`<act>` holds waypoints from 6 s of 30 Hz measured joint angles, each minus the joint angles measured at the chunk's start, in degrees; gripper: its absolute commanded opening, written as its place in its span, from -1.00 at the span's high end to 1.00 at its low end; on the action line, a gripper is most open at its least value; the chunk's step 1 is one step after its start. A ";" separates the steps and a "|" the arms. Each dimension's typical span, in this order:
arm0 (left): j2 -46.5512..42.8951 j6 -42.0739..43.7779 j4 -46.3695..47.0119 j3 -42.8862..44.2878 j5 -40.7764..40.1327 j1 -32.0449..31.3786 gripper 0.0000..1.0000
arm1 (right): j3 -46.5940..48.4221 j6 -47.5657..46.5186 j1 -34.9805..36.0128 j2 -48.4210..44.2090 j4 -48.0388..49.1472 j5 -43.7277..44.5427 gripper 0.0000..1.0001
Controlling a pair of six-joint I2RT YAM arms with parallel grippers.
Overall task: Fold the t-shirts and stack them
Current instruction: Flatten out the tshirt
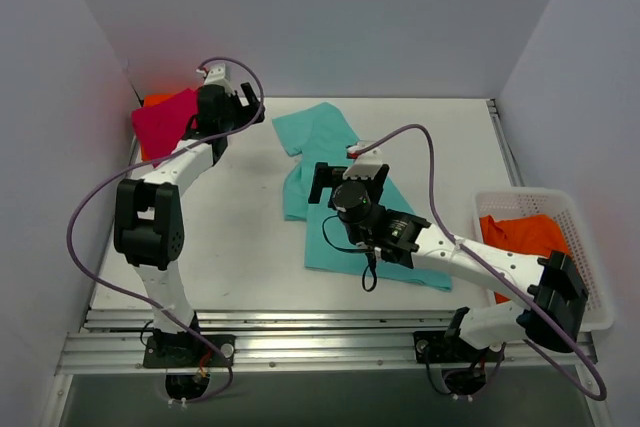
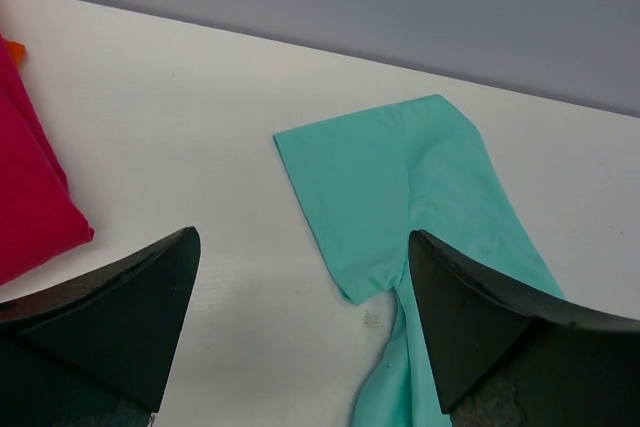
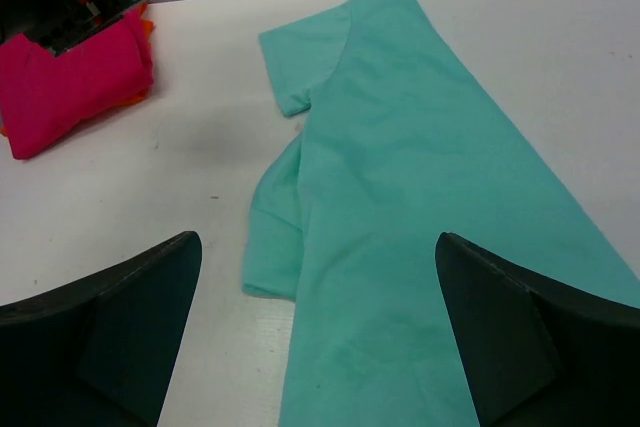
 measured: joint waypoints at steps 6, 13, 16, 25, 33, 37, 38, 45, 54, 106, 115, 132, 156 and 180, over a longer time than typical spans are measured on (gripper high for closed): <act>8.41 -0.02 -2.56 9.97 2.34 0.83 -0.92 | -1.79 1.42 0.28 -2.71 -4.81 2.21 -1.00; 20.79 -1.73 -5.38 20.79 3.98 1.18 -0.95 | -3.61 2.12 1.38 -6.88 -7.17 3.02 -1.00; 26.40 -2.56 -6.62 26.03 5.27 1.18 -0.96 | -4.31 2.05 1.46 -7.80 -7.23 3.76 -1.00; 33.31 -4.07 -11.98 34.36 7.15 1.20 -0.96 | -4.33 1.99 1.46 -7.74 -7.61 5.62 -1.00; 37.20 -4.79 -14.19 44.78 8.41 1.22 -0.97 | -4.96 1.99 1.46 -7.74 -7.61 6.25 -1.00; 39.50 -5.11 -14.95 47.69 8.76 1.22 -0.97 | -5.60 1.99 1.44 -8.04 -7.69 6.43 -1.00; 40.09 -5.20 -15.19 47.98 8.85 1.22 -0.97 | -5.75 1.99 1.44 -8.28 -7.80 6.60 -1.00; 44.78 -6.10 -18.58 51.89 9.03 1.25 -0.97 | -6.71 2.05 1.42 -11.52 -8.22 8.13 -1.00; 48.63 -9.38 -21.66 60.17 10.56 1.49 -0.98 | -6.88 2.21 1.29 -11.96 -8.61 9.25 -1.00; 36.85 -15.45 -11.28 32.94 13.55 -0.31 0.95 | -8.00 25.77 14.91 14.32 -11.08 1.62 -1.00; 34.56 -15.65 -7.17 27.63 14.91 0.39 0.95 | -7.63 26.82 14.88 24.20 -7.56 -0.02 -0.94; 32.52 -16.57 -2.89 22.45 16.96 1.62 0.95 | -6.10 30.45 13.99 25.18 -10.67 0.15 1.00; -28.22 0.20 -24.59 10.10 3.69 -3.45 0.95 | 25.14 10.71 16.37 -12.24 -39.54 9.97 1.00; -34.69 5.62 -38.07 31.19 -2.45 -4.98 0.95 | 35.52 -0.90 11.52 -16.37 -39.28 35.34 1.00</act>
